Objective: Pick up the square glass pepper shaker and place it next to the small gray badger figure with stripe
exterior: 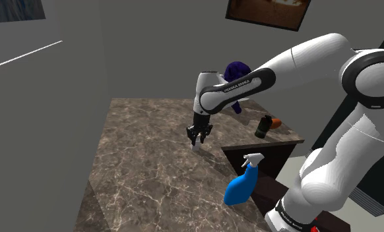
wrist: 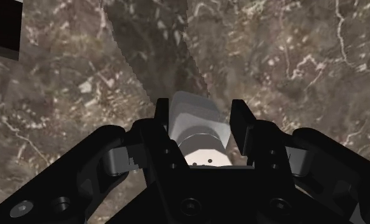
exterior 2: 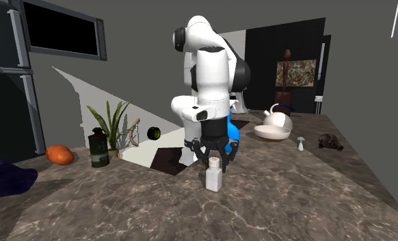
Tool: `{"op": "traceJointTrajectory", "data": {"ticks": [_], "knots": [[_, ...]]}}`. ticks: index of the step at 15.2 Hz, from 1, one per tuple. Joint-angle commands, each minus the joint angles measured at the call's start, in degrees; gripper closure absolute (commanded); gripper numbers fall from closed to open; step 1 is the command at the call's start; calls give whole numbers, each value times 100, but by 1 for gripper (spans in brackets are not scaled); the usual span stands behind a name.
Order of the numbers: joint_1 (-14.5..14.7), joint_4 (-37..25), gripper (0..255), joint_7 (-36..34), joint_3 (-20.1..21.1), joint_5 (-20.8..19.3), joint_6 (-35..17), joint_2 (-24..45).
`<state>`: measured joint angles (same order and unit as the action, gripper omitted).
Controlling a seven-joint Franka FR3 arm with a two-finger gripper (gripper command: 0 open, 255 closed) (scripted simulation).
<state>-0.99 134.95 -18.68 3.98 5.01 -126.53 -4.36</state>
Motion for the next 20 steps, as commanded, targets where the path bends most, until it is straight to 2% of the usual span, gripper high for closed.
{"op": "traceJointTrajectory", "data": {"ticks": [1, 20], "knots": [[0, 1, 255, 0, 0, 0, 0, 2], [-14, -792, 255, -71, -25, -28, 1421, -629]]}}
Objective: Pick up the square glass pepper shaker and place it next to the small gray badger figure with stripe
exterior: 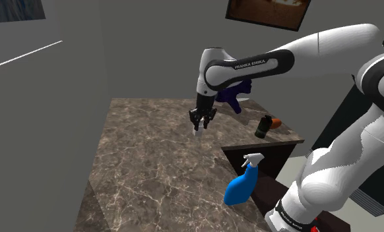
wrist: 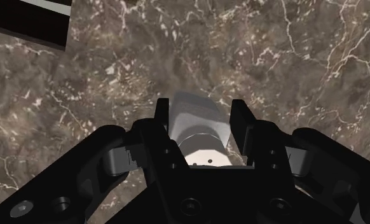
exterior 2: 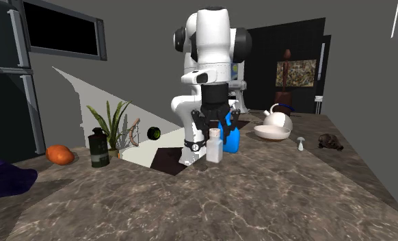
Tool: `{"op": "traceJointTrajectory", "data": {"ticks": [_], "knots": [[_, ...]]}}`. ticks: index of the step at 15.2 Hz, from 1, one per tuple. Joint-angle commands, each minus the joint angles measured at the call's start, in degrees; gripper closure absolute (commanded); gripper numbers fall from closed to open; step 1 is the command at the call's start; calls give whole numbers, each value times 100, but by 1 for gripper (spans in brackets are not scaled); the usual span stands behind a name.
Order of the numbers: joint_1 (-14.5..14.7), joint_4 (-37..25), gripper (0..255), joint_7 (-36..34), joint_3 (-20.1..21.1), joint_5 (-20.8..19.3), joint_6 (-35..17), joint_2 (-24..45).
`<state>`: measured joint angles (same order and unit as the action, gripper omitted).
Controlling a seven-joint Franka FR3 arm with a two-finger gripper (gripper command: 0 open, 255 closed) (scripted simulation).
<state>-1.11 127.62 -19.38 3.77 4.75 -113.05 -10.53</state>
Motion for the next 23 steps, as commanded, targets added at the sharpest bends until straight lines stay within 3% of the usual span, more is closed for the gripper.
{"op": "traceJointTrajectory", "data": {"ticks": [1, 14, 23], "knots": [[-3, -113, 255, -4, -5, -4, 151, -34], [-11, -886, 255, -55, -22, -21, 1099, -210], [479, 106, 255, -1031, 642, 381, 1082, -1281]]}}
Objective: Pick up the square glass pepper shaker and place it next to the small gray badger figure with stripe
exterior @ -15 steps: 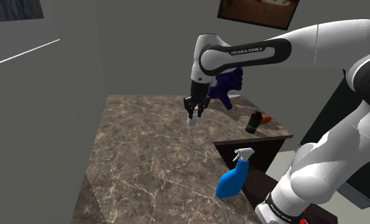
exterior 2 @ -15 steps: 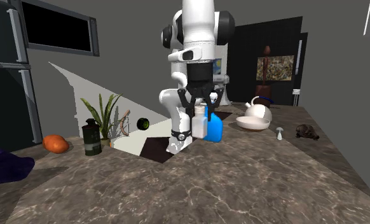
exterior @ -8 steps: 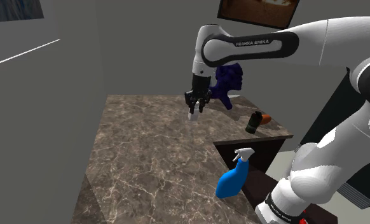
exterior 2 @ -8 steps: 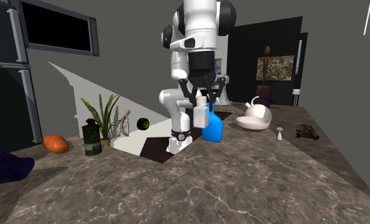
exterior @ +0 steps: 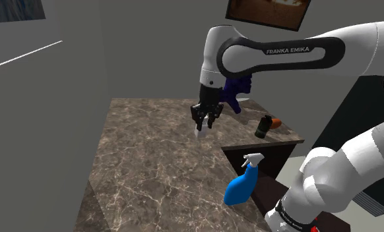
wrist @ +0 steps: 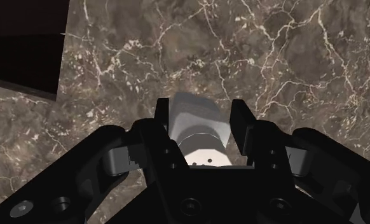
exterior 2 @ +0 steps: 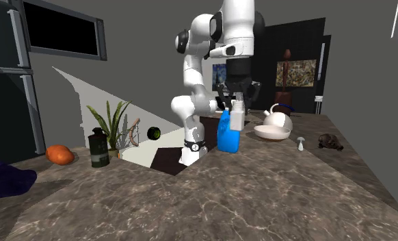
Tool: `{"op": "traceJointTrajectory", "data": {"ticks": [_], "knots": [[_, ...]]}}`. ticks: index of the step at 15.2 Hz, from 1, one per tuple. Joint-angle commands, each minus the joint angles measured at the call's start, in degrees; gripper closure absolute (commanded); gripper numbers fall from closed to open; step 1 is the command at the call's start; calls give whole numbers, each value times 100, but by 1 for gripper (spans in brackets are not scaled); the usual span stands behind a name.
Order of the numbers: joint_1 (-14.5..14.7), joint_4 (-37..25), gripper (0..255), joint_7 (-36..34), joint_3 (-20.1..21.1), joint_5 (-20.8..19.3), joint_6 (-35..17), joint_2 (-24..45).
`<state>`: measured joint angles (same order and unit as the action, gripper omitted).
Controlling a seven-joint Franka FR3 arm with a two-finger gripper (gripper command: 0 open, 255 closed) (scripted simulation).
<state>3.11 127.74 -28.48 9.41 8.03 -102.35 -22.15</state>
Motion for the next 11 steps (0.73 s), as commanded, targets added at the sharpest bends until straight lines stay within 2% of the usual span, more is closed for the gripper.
{"op": "traceJointTrajectory", "data": {"ticks": [1, 11], "knots": [[116, 172, 255, -236, 160, 112, 18, -216], [743, 596, 255, -1468, 1080, 765, 74, -897]]}}
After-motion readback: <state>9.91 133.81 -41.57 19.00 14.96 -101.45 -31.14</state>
